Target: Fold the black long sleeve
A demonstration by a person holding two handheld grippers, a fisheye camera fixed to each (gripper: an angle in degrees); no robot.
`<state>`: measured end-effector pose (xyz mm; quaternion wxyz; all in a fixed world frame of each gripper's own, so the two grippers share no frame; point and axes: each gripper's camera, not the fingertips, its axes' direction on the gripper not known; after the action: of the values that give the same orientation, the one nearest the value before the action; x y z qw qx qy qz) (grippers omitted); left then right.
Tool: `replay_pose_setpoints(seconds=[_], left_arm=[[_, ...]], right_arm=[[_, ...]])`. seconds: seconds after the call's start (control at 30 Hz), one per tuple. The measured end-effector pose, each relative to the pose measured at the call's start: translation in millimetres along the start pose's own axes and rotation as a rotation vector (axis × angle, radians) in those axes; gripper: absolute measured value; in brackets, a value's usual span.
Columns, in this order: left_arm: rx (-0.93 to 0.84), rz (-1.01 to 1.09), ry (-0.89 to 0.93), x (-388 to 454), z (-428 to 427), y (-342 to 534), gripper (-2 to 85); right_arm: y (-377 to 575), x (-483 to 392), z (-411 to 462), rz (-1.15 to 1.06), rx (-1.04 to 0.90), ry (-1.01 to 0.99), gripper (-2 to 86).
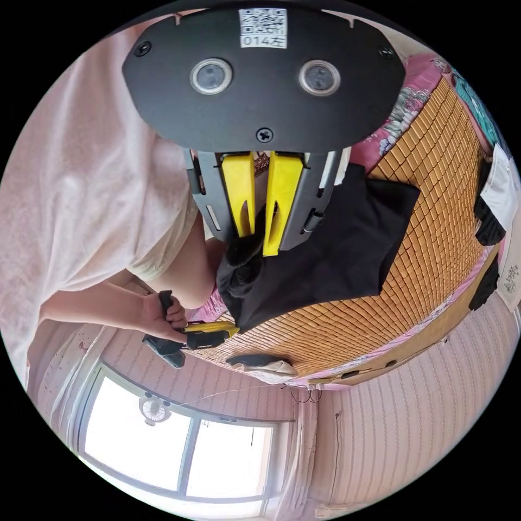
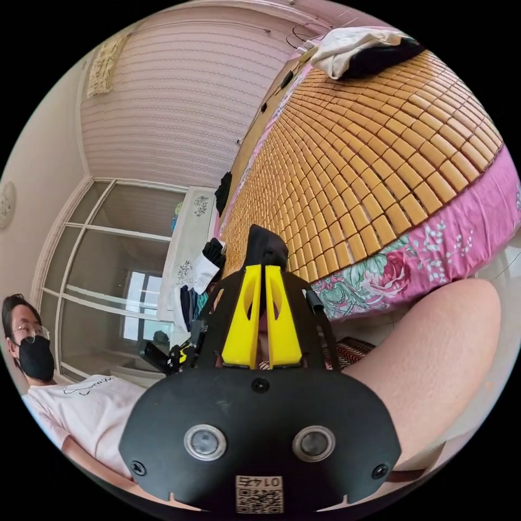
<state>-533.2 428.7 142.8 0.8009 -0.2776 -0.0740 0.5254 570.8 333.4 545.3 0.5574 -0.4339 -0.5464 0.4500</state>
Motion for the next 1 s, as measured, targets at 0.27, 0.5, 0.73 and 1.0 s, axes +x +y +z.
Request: replay_pose_setpoints(seconds=[0.27, 0.5, 0.73, 1.0], left_arm=[[0.154, -0.183, 0.091, -37.9, -20.4, -5.7, 0.0], [0.048, -0.552, -0.039, -122.1, -4.3, 25.3, 2.2], [-0.059, -0.696, -0.059, -172.1, -2.8, 48.2, 10.2], [-0.169, -0.683, 0.019, -194.5, 29.4, 39.0, 14.7]], right_arm=[[-33.1, -105.8, -5.7, -0.222, -0.003, 0.096, 0.8], [-86.4, -165.8, 150.4, -0.336, -0.21, 0.206, 1.9], [-105.2, -198.8, 235.1, -0.517, -0.368, 0.504, 8.7], [-101.3, -188.4, 313.0, -0.654, -0.666, 0.738, 15.6]])
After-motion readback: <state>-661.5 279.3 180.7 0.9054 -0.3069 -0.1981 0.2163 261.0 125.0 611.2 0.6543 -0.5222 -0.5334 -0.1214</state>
